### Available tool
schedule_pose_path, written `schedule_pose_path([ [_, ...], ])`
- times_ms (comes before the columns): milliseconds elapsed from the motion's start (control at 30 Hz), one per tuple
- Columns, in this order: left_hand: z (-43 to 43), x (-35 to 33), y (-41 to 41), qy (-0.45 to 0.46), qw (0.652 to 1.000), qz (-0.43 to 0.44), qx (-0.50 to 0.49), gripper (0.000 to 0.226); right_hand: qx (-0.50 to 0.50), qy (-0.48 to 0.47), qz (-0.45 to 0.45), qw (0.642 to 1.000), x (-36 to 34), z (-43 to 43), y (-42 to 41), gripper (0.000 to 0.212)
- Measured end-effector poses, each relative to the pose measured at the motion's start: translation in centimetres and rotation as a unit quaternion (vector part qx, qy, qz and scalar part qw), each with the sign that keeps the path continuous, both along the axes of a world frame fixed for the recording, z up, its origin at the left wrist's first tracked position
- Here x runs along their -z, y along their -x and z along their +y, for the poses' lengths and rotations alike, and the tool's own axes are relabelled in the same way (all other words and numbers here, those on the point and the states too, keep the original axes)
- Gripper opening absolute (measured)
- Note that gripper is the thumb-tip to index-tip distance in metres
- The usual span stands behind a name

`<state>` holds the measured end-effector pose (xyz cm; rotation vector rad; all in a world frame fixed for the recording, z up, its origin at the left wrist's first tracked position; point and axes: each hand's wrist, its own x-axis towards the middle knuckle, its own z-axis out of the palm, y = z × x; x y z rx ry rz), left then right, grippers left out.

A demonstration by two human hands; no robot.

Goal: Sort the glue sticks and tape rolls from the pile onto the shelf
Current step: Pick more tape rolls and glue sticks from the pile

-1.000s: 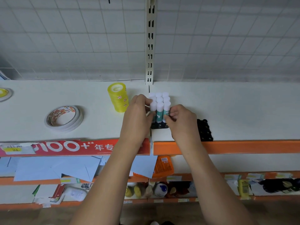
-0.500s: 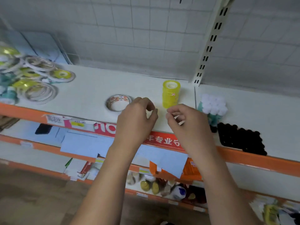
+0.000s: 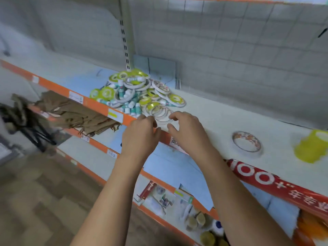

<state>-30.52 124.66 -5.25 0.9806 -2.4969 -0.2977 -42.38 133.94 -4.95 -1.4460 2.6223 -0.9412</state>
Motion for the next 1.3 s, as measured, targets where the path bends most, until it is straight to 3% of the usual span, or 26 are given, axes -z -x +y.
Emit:
schedule_pose_path([
  [567,-8.4,2.0,0.3,-0.046,0.997,0.016,0.053,0.018,0.064,0.035,-0.044,0.996,3.0,-7.5,0.8,0.021],
  [833,-11.5,1.2,4.1,-0.032,0.995,0.044,0.084,0.016,0.062,0.024,-0.052,0.996,3.0,-10.2,3.6,0.02],
  [1300,-14.9,1.0,9.1,0.002,0.978,0.042,0.204,0.02,0.145,0.029,-0.037,0.988,1.7,-14.3,8.9,0.019],
])
